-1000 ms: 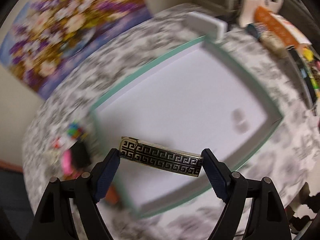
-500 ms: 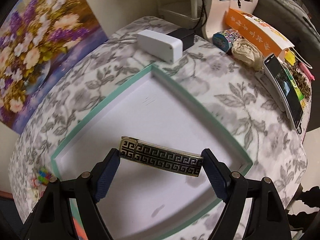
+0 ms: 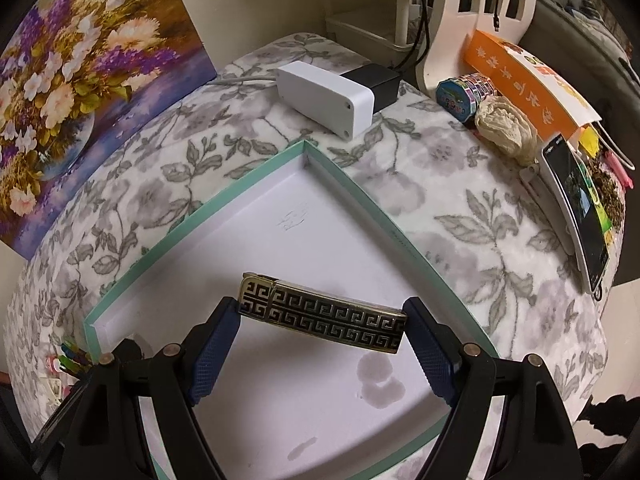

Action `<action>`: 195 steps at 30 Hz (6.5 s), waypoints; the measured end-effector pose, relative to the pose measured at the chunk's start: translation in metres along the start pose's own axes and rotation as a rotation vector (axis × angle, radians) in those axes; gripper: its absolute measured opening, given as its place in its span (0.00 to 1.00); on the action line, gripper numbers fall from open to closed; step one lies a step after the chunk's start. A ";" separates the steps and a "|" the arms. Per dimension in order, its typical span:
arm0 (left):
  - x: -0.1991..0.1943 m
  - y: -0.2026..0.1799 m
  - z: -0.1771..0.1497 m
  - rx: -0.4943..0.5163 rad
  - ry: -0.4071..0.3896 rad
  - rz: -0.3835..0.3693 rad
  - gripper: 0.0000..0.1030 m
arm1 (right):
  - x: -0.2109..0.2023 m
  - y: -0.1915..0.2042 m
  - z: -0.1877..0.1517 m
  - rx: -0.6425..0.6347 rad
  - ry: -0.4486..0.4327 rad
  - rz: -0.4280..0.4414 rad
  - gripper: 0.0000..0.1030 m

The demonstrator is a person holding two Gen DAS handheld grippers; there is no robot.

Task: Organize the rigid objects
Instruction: 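Open the left gripper to drop the plug while the right gripper drops the bar in the tray, then move both grippers back to the pile, right gripper toward the orange-blue toy, then grasp the orange-blue toy with the right gripper while the left gripper grasps the pink lighter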

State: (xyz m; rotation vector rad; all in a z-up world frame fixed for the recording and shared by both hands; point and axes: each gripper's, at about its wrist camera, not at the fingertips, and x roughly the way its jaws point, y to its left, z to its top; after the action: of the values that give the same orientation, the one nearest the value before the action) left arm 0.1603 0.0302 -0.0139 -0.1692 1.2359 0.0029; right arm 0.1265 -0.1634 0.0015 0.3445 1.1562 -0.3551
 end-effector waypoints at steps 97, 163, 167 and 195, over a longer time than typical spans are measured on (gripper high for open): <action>-0.106 0.264 -0.137 -0.497 -0.126 0.077 1.00 | -0.062 0.178 -0.183 -0.581 0.126 0.290 0.84; -0.048 0.254 -0.140 -0.528 0.091 0.024 0.97 | 0.002 0.196 -0.193 -0.658 0.208 0.191 0.43; -0.050 0.250 -0.143 -0.520 0.096 0.019 0.97 | -0.002 0.186 -0.194 -0.638 0.231 0.220 0.43; -0.014 0.198 -0.132 -0.394 0.160 0.065 0.90 | -0.033 0.156 -0.172 -0.582 0.226 0.290 0.35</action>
State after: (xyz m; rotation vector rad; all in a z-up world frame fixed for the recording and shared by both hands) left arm 0.0131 0.2097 -0.0675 -0.4791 1.3905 0.2954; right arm 0.0424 0.0549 -0.0173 0.0354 1.3506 0.2831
